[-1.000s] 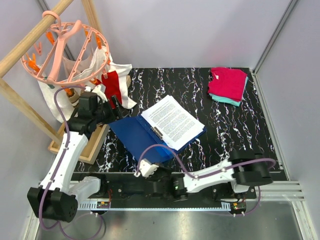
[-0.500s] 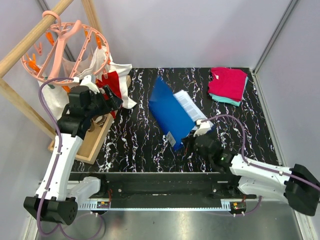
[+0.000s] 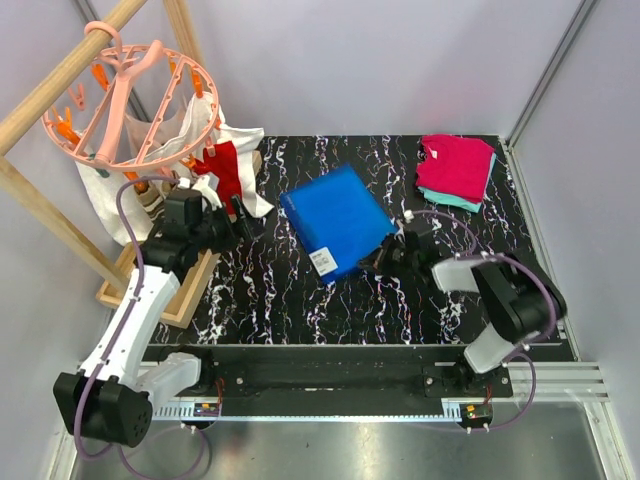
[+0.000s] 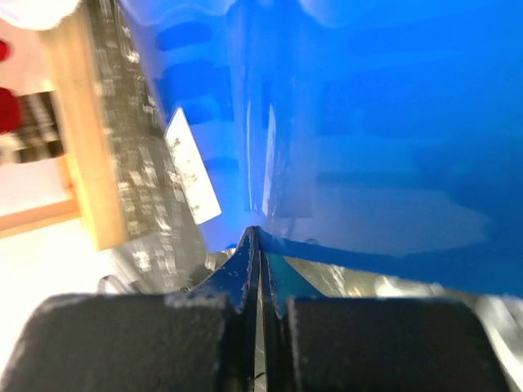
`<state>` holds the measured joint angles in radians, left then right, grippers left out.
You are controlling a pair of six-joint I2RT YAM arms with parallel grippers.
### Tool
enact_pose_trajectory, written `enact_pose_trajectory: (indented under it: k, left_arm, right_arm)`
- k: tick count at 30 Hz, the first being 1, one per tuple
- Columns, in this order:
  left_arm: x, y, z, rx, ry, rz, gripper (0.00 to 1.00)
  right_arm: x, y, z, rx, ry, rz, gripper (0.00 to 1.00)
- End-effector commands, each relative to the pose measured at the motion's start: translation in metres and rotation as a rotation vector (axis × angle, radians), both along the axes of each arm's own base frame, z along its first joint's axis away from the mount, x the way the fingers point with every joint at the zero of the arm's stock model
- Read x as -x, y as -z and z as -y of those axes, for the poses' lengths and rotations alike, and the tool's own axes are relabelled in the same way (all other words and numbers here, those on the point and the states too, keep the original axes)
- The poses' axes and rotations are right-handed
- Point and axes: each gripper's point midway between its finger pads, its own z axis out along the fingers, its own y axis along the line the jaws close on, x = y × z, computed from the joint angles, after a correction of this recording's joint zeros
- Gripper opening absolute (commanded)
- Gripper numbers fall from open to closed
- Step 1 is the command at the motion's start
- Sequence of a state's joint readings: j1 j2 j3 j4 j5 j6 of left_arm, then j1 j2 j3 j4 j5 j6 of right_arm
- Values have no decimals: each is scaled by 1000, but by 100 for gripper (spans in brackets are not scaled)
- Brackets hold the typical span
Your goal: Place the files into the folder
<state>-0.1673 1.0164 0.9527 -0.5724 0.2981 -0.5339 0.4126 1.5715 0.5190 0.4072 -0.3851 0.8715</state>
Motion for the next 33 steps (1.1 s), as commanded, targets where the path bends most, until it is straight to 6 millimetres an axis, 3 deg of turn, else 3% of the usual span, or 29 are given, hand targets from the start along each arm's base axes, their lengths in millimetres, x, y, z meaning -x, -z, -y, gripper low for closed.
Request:
enact_pose_trajectory:
  k: [1, 2, 4, 5, 6, 7, 9, 10, 12, 13, 14, 18, 20, 21, 23, 24, 25, 26, 27, 29, 33]
  left_arm:
    - [4, -1, 21, 66, 66, 24, 81]
    - [7, 0, 28, 74, 88, 22, 81]
    - [15, 8, 43, 97, 142, 8, 81]
    - [17, 6, 53, 118, 179, 23, 82]
    - [21, 12, 59, 122, 202, 9, 83]
    - [28, 12, 69, 129, 238, 8, 83]
    - [33, 12, 80, 136, 273, 18, 84]
    - [37, 10, 87, 137, 304, 25, 84]
    - [39, 7, 91, 133, 322, 41, 84]
    - [39, 5, 93, 131, 328, 48, 84]
    - [38, 1, 94, 133, 328, 61, 84]
    - [31, -13, 99, 144, 338, 98, 84]
    - [26, -25, 103, 154, 343, 123, 84]
    - [26, -30, 105, 157, 351, 137, 84]
    - [25, -47, 108, 175, 366, 187, 85]
    - [25, -55, 109, 185, 372, 212, 85]
    - [26, -66, 112, 206, 389, 255, 86]
    - [29, -78, 111, 222, 399, 295, 86]
    - [31, -87, 112, 238, 406, 326, 87]
    - [39, -110, 111, 274, 422, 418, 89]
    - [51, -140, 103, 301, 416, 541, 91]
  right_arm:
    - [-40, -44, -37, -186, -128, 61, 0]
    - [-48, -34, -38, -183, -120, 36, 0]
    - [-70, -34, -44, -185, -115, 34, 0]
    - [-72, -26, -43, -163, -113, -6, 0]
    - [-87, -32, -45, -137, -118, 23, 1]
    - [-89, -24, -42, -104, -113, 7, 16]
    - [-90, -9, -26, 39, -91, -8, 32]
    - [-89, -19, -19, 81, -80, 18, 49]
    - [-83, -14, 7, 227, -42, 33, 62]
    - [-77, -26, 18, 277, -28, 48, 67]
    - [-65, -24, 31, 336, -20, 15, 76]
    - [-43, -53, 70, 481, 47, 80, 83]
    - [-29, -57, 83, 519, 59, 73, 85]
    - [-25, -74, 87, 517, 77, 119, 86]
    - [-15, -88, 93, 521, 79, 150, 88]
    - [-11, -110, 95, 498, 92, 210, 96]
    - [-7, -121, 96, 486, 95, 239, 98]
    - [-4, -133, 97, 472, 108, 273, 100]
    - [1, -156, 100, 442, 132, 348, 100]
    - [4, -177, 107, 424, 192, 407, 100]
    - [27, -226, 107, 351, 163, 588, 100]
